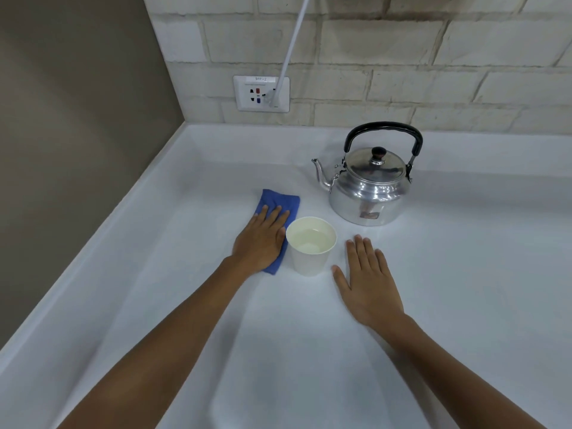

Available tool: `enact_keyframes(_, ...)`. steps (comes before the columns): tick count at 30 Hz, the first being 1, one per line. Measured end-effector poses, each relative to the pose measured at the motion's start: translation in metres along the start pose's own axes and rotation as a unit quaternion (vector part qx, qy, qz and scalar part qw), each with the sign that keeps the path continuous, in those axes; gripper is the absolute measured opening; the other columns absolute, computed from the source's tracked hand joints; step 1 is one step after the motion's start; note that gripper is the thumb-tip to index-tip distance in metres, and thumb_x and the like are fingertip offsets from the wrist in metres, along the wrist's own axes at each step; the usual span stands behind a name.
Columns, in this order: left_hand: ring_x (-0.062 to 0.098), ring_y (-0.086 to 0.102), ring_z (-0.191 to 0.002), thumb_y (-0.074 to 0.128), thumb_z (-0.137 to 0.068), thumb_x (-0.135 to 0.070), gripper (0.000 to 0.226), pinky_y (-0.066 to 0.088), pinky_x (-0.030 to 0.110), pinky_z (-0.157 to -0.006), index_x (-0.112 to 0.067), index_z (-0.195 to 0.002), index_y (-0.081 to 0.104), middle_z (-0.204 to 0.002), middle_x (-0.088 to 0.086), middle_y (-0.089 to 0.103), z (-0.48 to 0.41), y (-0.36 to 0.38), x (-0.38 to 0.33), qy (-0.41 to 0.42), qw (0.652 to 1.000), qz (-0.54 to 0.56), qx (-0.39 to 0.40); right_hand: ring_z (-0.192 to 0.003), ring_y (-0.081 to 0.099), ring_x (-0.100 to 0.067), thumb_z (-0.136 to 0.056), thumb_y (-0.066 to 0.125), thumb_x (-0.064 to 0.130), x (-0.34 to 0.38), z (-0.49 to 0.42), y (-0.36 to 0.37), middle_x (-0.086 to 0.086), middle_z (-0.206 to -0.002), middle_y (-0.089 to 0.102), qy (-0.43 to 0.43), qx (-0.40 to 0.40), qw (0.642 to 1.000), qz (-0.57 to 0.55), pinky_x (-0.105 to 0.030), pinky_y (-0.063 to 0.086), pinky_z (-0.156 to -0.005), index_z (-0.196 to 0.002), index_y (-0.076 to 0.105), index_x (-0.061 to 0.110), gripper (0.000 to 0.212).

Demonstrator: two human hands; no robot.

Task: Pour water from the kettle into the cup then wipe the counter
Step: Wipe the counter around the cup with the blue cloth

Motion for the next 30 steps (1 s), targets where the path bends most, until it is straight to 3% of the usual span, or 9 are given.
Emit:
enact_keyframes(4,0.016,0.003,-0.144,0.022,-0.099,-0.029,0.047,0.007,0.029,-0.116,-0.022,-0.144,0.012,-0.156,-0.003,0.011,0.061,0.000,0.018,-0.012,0.998,0.037,-0.055,-0.146,-0.002,-0.019,-0.094,0.016,0.048,-0.002,0.000,0.002,-0.008,-0.158,0.002,0.000,0.001,1.000,0.002,-0.033,-0.004,-0.117,-0.146,0.002,0.011,0.066)
enact_keyframes(8,0.021,0.007,-0.143,0.022,-0.099,-0.026,0.047,0.011,0.032,-0.116,-0.016,-0.144,0.015,-0.155,0.002,0.015,0.069,-0.007,0.059,-0.083,0.995,0.020,-0.060,-0.146,-0.002,-0.021,-0.093,0.016,0.048,0.000,0.000,0.003,-0.009,-0.158,0.003,0.005,-0.002,1.000,0.006,-0.035,-0.002,-0.118,-0.146,0.004,0.009,0.066)
enact_keyframes(13,0.027,0.004,-0.143,0.020,-0.098,-0.024,0.048,0.008,0.037,-0.118,-0.013,-0.144,0.010,-0.156,0.007,0.012,0.067,-0.006,0.035,-0.118,0.992,0.014,-0.053,-0.146,0.000,-0.023,-0.093,0.014,0.047,0.000,-0.001,0.005,-0.012,-0.158,0.005,0.005,0.001,1.000,0.019,-0.037,0.000,-0.119,-0.145,0.005,0.007,0.067)
enact_keyframes(18,0.017,0.003,-0.144,0.020,-0.098,-0.028,0.048,0.002,0.027,-0.116,-0.020,-0.145,0.009,-0.156,0.000,0.011,0.131,-0.001,0.013,-0.070,0.994,0.029,-0.083,-0.146,0.000,-0.022,-0.094,0.015,0.047,-0.002,0.000,0.006,-0.011,-0.158,0.004,0.000,0.004,1.000,0.017,-0.037,0.000,-0.119,-0.146,0.005,0.008,0.066)
enact_keyframes(21,0.012,0.003,-0.143,0.023,-0.098,-0.030,0.049,0.004,0.026,-0.115,-0.021,-0.144,0.011,-0.155,-0.004,0.011,0.156,-0.003,0.030,-0.087,0.992,0.051,-0.079,-0.146,-0.001,-0.021,-0.094,0.016,0.047,-0.002,-0.001,0.006,-0.011,-0.158,0.004,0.001,0.009,1.000,0.010,-0.037,0.000,-0.119,-0.146,0.004,0.008,0.065)
enact_keyframes(26,0.021,0.003,-0.144,0.022,-0.096,-0.025,0.051,0.007,0.034,-0.118,-0.014,-0.145,0.009,-0.156,0.003,0.010,0.137,-0.006,0.035,-0.155,0.985,0.032,-0.071,-0.145,-0.003,-0.022,-0.095,0.016,0.045,0.000,0.000,0.006,-0.012,-0.158,0.001,0.008,0.015,1.000,0.011,-0.038,-0.001,-0.120,-0.146,0.003,0.007,0.064)
enact_keyframes(30,0.025,0.005,-0.144,0.022,-0.097,-0.023,0.051,0.004,0.033,-0.117,-0.013,-0.145,0.007,-0.156,0.006,0.011,0.140,-0.003,0.000,-0.134,0.987,0.014,-0.083,-0.145,-0.002,-0.023,-0.096,0.016,0.044,0.000,0.000,0.004,-0.013,-0.158,0.002,0.005,0.013,1.000,0.017,-0.039,0.001,-0.120,-0.145,0.004,0.006,0.064)
Point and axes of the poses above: each hand's wrist, its own z-axis away from the middle knuckle, its own y-axis out of the palm, x = y × z, the point moved 9 cm from there along -z, towards the middle knuckle
